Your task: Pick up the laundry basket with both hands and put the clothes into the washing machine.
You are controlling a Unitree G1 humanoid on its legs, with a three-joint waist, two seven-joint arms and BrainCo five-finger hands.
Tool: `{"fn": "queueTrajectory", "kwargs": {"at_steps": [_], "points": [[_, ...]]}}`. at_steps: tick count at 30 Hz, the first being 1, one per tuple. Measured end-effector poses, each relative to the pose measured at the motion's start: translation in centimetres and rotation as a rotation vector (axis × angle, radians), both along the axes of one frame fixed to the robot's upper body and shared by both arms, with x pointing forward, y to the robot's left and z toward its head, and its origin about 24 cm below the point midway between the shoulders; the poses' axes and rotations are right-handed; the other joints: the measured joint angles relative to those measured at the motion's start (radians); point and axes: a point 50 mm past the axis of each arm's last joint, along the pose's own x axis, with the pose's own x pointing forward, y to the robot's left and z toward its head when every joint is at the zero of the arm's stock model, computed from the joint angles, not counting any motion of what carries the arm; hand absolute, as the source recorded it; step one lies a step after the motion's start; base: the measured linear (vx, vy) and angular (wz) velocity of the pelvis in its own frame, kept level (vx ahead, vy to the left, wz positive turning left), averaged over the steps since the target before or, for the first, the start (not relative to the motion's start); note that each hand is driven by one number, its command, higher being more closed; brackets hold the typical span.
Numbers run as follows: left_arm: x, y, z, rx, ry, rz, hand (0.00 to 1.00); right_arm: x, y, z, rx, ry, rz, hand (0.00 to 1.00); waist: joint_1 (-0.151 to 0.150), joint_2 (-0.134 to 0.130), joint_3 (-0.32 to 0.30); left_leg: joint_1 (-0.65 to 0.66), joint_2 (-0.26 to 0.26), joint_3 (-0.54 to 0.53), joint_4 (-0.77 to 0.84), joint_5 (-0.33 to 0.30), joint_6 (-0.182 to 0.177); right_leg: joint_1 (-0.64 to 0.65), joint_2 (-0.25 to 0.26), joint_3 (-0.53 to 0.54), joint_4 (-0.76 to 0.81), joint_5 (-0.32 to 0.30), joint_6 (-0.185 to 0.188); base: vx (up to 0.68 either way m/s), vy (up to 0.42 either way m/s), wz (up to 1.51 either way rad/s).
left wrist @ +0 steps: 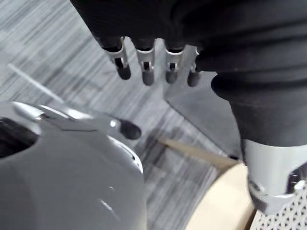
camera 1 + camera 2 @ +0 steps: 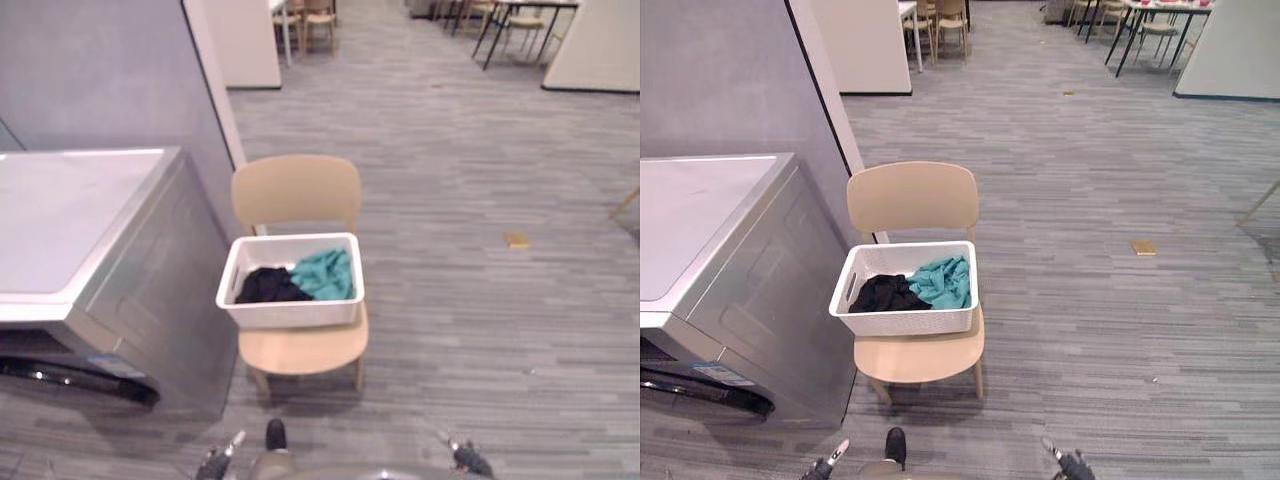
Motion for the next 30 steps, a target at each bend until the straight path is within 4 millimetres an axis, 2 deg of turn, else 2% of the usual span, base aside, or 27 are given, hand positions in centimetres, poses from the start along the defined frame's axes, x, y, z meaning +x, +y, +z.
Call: {"fn": "queueTrajectory", "kwargs": {"at_steps": [1,4,5,6,9,12,13,14,15,16,17,18,19,20,21,22,23,24,25,26,28,29,30], "points": [[-0.3,0.1,0.0,-0.006,0.003,0.021,0.0,-0.1,0.0,0.0,0.001,0.007,-0.007,0.0,-0.008,-0.01,0.005,0.009,-0.002,-0.003,0.0,0.0,0.0,0.011,0.0,-0.002,-0.001,0.0,0.0,-0.01,-0.029,0.21],[-0.5,0.2,-0.1,-0.034,-0.019,0.137,0.0,-0.7,-0.1,-0.2,0.004,0.033,-0.013,0.0,-0.016,-0.009,0.01,0.036,-0.009,-0.038,0.0,-0.003,-0.004,0.057,0.0,-0.031,0.01,-0.013,-0.001,-0.03,-0.044,0.28],[-0.5,0.1,-0.1,-0.047,-0.037,0.194,0.0,-0.9,-0.1,-0.3,0.009,0.048,-0.012,0.0,-0.015,-0.004,0.007,0.042,-0.011,-0.057,0.0,-0.004,-0.005,0.057,0.001,-0.035,0.036,-0.028,-0.002,-0.05,-0.055,0.31],[-0.6,0.2,0.0,-0.06,-0.054,0.263,0.0,-1.0,0.0,-0.3,0.011,0.054,-0.012,0.0,-0.017,-0.011,0.013,0.042,-0.012,-0.082,0.001,-0.004,-0.005,0.057,0.004,-0.048,0.069,-0.048,-0.009,-0.06,-0.063,0.37],[-0.7,0.6,0.0,-0.077,-0.09,0.393,0.0,-1.2,0.0,-0.4,0.014,0.064,-0.017,0.0,-0.031,-0.01,0.02,0.041,-0.009,-0.136,0.004,-0.007,-0.009,0.052,0.021,-0.065,0.14,-0.094,-0.025,-0.08,-0.092,0.46],[-1.0,0.6,0.1,-0.095,-0.135,0.56,0.0,-1.0,-0.6,-0.3,-0.001,0.066,-0.011,0.0,-0.039,0.013,0.026,-0.007,0.014,-0.215,0.007,-0.009,-0.012,0.004,0.058,-0.103,0.238,-0.141,-0.057,-0.17,-0.162,0.51],[-0.7,0.6,0.2,-0.099,-0.175,0.645,0.0,-0.5,-1.1,-0.2,-0.02,0.066,0.002,0.0,-0.039,0.027,0.028,-0.059,0.026,-0.243,0.007,-0.027,-0.033,-0.058,0.072,-0.119,0.296,-0.16,-0.068,-0.17,-0.144,0.55],[-0.4,0.5,0.3,-0.102,-0.199,0.686,0.0,0.0,-1.6,-0.1,-0.042,0.067,0.022,0.0,-0.04,0.041,0.038,-0.103,0.035,-0.253,0.006,-0.07,-0.044,-0.101,0.08,-0.145,0.34,-0.175,-0.082,-0.17,-0.141,0.63],[-0.4,0.4,0.3,-0.102,-0.201,0.686,0.0,-0.1,-1.7,-0.1,-0.047,0.07,0.024,0.0,-0.04,0.043,0.046,-0.117,0.033,-0.25,0.009,-0.12,-0.031,-0.105,0.079,-0.167,0.347,-0.179,-0.088,-0.11,-0.123,0.96],[0.0,0.4,0.3,-0.1,-0.211,0.687,0.0,0.0,-1.3,-0.1,-0.044,0.073,0.026,0.0,-0.038,-0.006,0.07,-0.136,0.001,-0.201,0.027,-0.217,0.042,-0.106,0.031,-0.213,0.342,-0.173,-0.11,-0.07,-0.044,0.82],[-0.2,0.4,0.3,-0.099,-0.207,0.697,0.0,0.1,-1.4,-0.1,-0.049,0.072,0.03,0.0,-0.035,-0.015,0.077,-0.153,-0.019,-0.166,0.082,-0.186,0.062,-0.11,0.005,-0.232,0.342,-0.168,-0.116,-0.07,-0.073,0.86],[-0.6,0.5,0.2,-0.088,-0.192,0.721,0.0,0.8,-1.6,0.0,-0.063,0.064,0.038,0.0,-0.028,-0.022,0.086,-0.2,-0.055,-0.109,0.326,-0.171,0.085,-0.124,-0.028,-0.262,0.335,-0.139,-0.107,-0.05,-0.033,0.38],[-0.7,0.5,0.2,-0.086,-0.191,0.726,0.0,0.9,-1.7,0.0,-0.065,0.062,0.04,0.0,-0.027,-0.02,0.087,-0.205,-0.057,-0.102,0.384,-0.171,0.086,-0.125,-0.029,-0.267,0.331,-0.134,-0.107,-0.09,-0.093,0.6],[-0.6,1.1,0.4,-0.069,-0.206,0.747,0.0,1.5,-1.9,0.2,-0.072,0.047,0.042,0.0,-0.034,-0.006,0.096,-0.213,-0.049,-0.053,0.539,-0.259,0.108,-0.122,-0.022,-0.308,0.323,-0.119,-0.112,-0.08,-0.048,0.58],[-0.4,1.1,0.4,-0.069,-0.214,0.749,0.0,1.9,-2.0,0.3,-0.075,0.037,0.038,0.0,-0.035,0.011,0.103,-0.222,-0.041,-0.034,0.525,-0.256,0.106,-0.121,0.002,-0.333,0.327,-0.11,-0.118,-0.11,-0.078,1.03],[0.9,0.8,0.5,-0.084,-0.239,0.718,0.0,2.5,-2.2,0.4,-0.074,0.022,0.028,0.0,-0.043,0.057,0.108,-0.208,-0.057,-0.079,0.374,-0.195,0.085,-0.141,0.063,-0.315,0.288,-0.112,-0.17,-0.12,-0.065,1.43],[2.6,1.6,0.9,-0.079,-0.285,0.705,0.0,2.5,-2.0,0.3,-0.062,0.022,0.004,0.0,-0.083,0.01,0.104,-0.188,-0.083,-0.099,0.268,-0.151,0.084,-0.131,0.106,-0.276,0.147,-0.063,-0.205,-0.11,-0.084,1.73],[3.3,1.8,1.0,-0.082,-0.292,0.712,0.0,2.9,-1.7,0.3,-0.055,0.006,-0.024,0.0,-0.073,-0.003,0.116,-0.183,-0.059,0.005,0.502,-0.319,0.122,-0.1,0.088,-0.35,0.089,0.009,-0.155,-0.07,-0.067,1.3],[3.3,1.8,1.0,-0.081,-0.289,0.706,0.0,3.2,-1.8,0.4,-0.06,-0.004,-0.034,0.0,-0.066,-0.015,0.123,-0.147,-0.051,0.041,0.545,-0.357,0.11,-0.086,0.079,-0.357,0.087,0.022,-0.155,-0.04,-0.043,0.99],[3.0,1.4,0.8,-0.085,-0.274,0.689,0.0,3.6,-2.0,0.6,-0.067,-0.02,-0.039,0.0,-0.078,-0.014,0.13,-0.072,-0.048,0.076,0.479,-0.366,0.087,-0.053,0.078,-0.397,0.059,0.039,-0.149,-0.07,0.009,0.92],[3.2,0.8,0.7,-0.095,-0.259,0.636,0.0,3.4,-2.0,0.5,-0.06,-0.019,-0.07,0.0,-0.089,-0.011,0.122,-0.006,-0.085,0.083,0.3,-0.344,0.088,-0.031,0.083,-0.449,0.018,0.051,-0.134,-0.09,0.049,0.86],[3.0,0.7,0.7,-0.097,-0.246,0.599,0.0,3.5,-1.1,0.3,-0.033,-0.017,-0.071,0.0,-0.072,-0.014,0.116,0.046,-0.12,0.08,0.165,-0.264,0.078,-0.031,0.07,-0.46,-0.001,0.072,-0.138,-0.1,0.059,0.31],[2.7,0.4,0.6,-0.097,-0.226,0.558,0.0,3.8,-0.5,0.3,-0.015,-0.021,-0.069,0.0,-0.067,-0.019,0.109,0.107,-0.139,0.077,0.037,-0.2,0.085,-0.017,0.071,-0.463,-0.018,0.083,-0.133,-0.12,0.053,0.19]]}}
